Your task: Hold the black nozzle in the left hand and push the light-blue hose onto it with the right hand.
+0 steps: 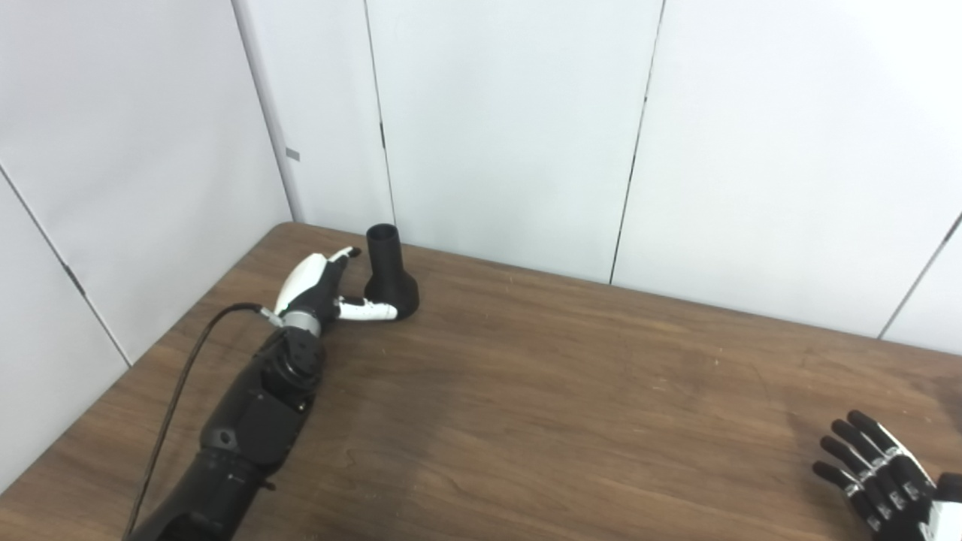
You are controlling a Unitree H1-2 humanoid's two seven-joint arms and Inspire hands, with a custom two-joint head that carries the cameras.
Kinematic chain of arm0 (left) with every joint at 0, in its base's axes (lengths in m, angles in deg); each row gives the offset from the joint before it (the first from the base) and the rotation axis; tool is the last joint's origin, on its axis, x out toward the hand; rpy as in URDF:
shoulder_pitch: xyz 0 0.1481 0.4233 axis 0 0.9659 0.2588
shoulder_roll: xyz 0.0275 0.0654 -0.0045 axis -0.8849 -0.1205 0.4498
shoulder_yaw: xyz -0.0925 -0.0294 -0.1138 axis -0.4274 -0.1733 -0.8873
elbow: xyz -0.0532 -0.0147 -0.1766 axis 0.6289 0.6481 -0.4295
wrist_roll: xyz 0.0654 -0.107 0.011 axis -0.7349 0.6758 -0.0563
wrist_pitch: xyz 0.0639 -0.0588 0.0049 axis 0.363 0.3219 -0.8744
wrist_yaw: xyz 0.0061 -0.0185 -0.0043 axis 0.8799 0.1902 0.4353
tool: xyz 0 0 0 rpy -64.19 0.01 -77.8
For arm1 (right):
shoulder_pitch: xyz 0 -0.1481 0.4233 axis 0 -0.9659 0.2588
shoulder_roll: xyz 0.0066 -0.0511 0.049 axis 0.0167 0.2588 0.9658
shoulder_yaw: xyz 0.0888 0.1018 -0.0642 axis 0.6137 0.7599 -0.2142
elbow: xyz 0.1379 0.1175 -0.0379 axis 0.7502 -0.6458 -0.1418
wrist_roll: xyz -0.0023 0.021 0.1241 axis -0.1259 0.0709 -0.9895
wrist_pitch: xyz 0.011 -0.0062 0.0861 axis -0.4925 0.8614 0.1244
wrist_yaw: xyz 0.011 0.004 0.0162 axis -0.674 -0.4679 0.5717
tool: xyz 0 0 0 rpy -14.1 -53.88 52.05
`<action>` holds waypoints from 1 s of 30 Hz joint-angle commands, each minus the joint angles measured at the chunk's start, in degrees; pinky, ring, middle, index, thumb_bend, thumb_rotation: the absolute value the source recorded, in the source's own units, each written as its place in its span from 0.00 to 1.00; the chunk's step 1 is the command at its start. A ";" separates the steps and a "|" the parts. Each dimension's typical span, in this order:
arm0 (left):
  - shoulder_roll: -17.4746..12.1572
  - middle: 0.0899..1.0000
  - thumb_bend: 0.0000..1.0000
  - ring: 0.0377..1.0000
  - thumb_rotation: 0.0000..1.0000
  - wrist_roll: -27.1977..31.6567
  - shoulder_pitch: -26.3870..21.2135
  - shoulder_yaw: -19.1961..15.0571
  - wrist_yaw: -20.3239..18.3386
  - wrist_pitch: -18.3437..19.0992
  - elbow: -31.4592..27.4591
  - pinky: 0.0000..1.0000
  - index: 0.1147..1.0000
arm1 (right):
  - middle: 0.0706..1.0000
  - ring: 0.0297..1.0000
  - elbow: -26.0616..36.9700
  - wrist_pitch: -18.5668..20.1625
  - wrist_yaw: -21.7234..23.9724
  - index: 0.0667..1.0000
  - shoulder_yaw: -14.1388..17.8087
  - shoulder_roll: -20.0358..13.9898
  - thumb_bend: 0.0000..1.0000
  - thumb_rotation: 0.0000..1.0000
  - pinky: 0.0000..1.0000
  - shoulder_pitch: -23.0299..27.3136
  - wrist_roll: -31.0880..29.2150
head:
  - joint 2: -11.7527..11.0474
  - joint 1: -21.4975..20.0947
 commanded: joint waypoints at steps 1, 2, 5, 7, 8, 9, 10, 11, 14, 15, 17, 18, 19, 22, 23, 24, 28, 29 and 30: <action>-0.78 0.95 0.99 1.00 0.32 -0.73 -3.20 0.04 1.66 -1.75 -0.70 1.00 0.85 | 0.82 0.82 -1.86 -0.49 0.02 0.81 0.11 -0.17 0.61 1.00 0.73 -1.96 0.29 | 0.07 0.04; -0.66 0.95 0.99 1.00 0.32 -0.77 -3.32 0.18 1.70 -1.89 -0.59 1.00 0.85 | 0.82 0.82 -1.87 -0.54 0.05 0.82 0.13 -0.23 0.61 1.00 0.73 -1.93 0.31 | 0.07 0.04; -0.40 0.93 0.99 1.00 0.33 -1.38 -3.71 1.27 1.66 -2.15 -0.01 1.00 0.85 | 0.82 0.82 -1.83 -0.78 0.16 0.82 0.03 -0.28 0.61 1.00 0.73 -1.97 0.39 | 0.23 0.13; -0.54 0.93 0.99 1.00 0.31 -2.14 -3.96 2.48 1.23 -1.76 0.41 1.00 0.84 | 0.82 0.82 -1.82 -0.88 0.30 0.82 -0.10 -0.30 0.61 1.00 0.73 -2.03 0.43 | 0.34 0.05; -0.64 0.92 0.99 1.00 0.31 -2.46 -4.09 3.00 1.02 -1.55 0.64 1.00 0.84 | 0.82 0.82 -1.81 -0.90 0.36 0.82 -0.15 -0.33 0.61 1.00 0.74 -2.06 0.44 | 0.34 0.05; -0.71 0.92 0.99 1.00 0.31 -2.67 -4.18 3.33 0.90 -1.41 0.79 1.00 0.84 | 0.82 0.82 -1.80 -0.91 0.39 0.82 -0.19 -0.35 0.61 1.00 0.74 -2.07 0.44 | 0.34 0.05; -0.75 0.92 0.99 1.00 0.31 -2.77 -4.23 3.47 0.86 -1.35 0.88 1.00 0.84 | 0.82 0.81 -1.80 -0.92 0.39 0.82 -0.21 -0.37 0.61 1.00 0.74 -2.08 0.44 | 0.34 0.05; -0.76 0.92 0.98 1.00 0.32 -2.77 -4.24 3.51 0.88 -1.34 0.89 1.00 0.85 | 0.82 0.81 -1.80 -0.92 0.38 0.82 -0.23 -0.39 0.61 1.00 0.74 -2.08 0.43 | 0.34 0.05; -0.87 0.92 0.99 0.99 0.32 -3.34 -4.84 4.51 0.23 -0.69 2.21 1.00 0.85 | 0.81 0.81 -1.35 -0.74 0.56 0.82 -0.17 -1.23 0.62 1.00 0.73 -2.06 0.76 | 0.56 -0.06; -0.87 0.92 0.99 0.98 0.32 -3.38 -4.95 4.63 0.17 -0.59 2.42 1.00 0.85 | 0.81 0.81 -1.24 -0.67 0.56 0.82 -0.17 -1.36 0.62 1.00 0.73 -2.08 0.81 | 0.64 -0.10; -0.87 0.92 0.99 0.98 0.32 -3.39 -5.01 4.65 0.20 -0.54 2.53 1.00 0.85 | 0.80 0.80 -1.14 -0.60 0.57 0.82 -0.19 -1.43 0.62 1.00 0.73 -2.14 0.82 | 0.71 -0.03; -0.86 0.92 0.99 0.98 0.32 -3.37 -5.03 4.61 0.19 -0.42 2.51 1.00 0.85 | 0.80 0.80 -0.96 -0.49 0.54 0.82 -0.24 -1.42 0.62 1.00 0.73 -2.19 0.88 | 0.71 -0.03; -0.85 0.92 0.98 0.98 0.32 -3.37 -5.05 4.59 0.21 -0.36 2.53 1.00 0.85 | 0.80 0.80 -0.87 -0.43 0.53 0.82 -0.27 -1.40 0.62 1.00 0.73 -2.20 0.94 | 0.79 0.06; -1.02 0.92 0.98 0.98 0.31 -3.53 -5.31 4.66 0.41 -0.42 3.34 1.00 0.85 | 0.80 0.80 -0.93 -0.43 0.31 0.82 -0.52 -1.15 0.61 1.00 0.73 -2.14 1.50 | 0.59 0.18; -1.15 0.92 0.97 0.98 0.31 -3.75 -5.47 4.80 0.49 -0.40 3.83 1.00 0.85 | 0.79 0.80 -1.01 -0.39 0.17 0.81 -0.67 -0.98 0.61 1.00 0.73 -2.08 1.80 | 0.59 0.18; -1.31 0.91 0.97 0.98 0.31 -3.96 -5.66 4.93 0.57 -0.46 4.48 1.00 0.85 | 0.78 0.79 -1.09 -0.37 0.05 0.81 -0.86 -0.78 0.61 1.00 0.73 -2.02 2.08 | 0.41 0.08; -1.81 0.91 0.95 0.98 0.29 -4.73 -6.46 5.22 0.67 -0.30 6.43 1.00 0.86 | 0.75 0.77 -0.73 -0.18 0.08 0.79 -1.42 -0.26 0.62 1.00 0.73 -1.97 2.46 | 0.41 -0.06; -1.92 0.91 0.94 0.97 0.28 -5.00 -6.67 5.34 0.70 -0.16 6.70 1.00 0.86 | 0.75 0.77 -0.55 -0.13 0.09 0.78 -1.52 -0.15 0.62 1.00 0.73 -1.98 2.43 | 0.40 -0.01; -1.99 0.91 0.93 0.97 0.28 -5.25 -6.82 5.49 0.73 0.00 6.82 1.00 0.86 | 0.74 0.77 -0.44 -0.09 0.13 0.78 -1.56 -0.09 0.63 1.00 0.73 -1.96 2.30 | 0.39 0.02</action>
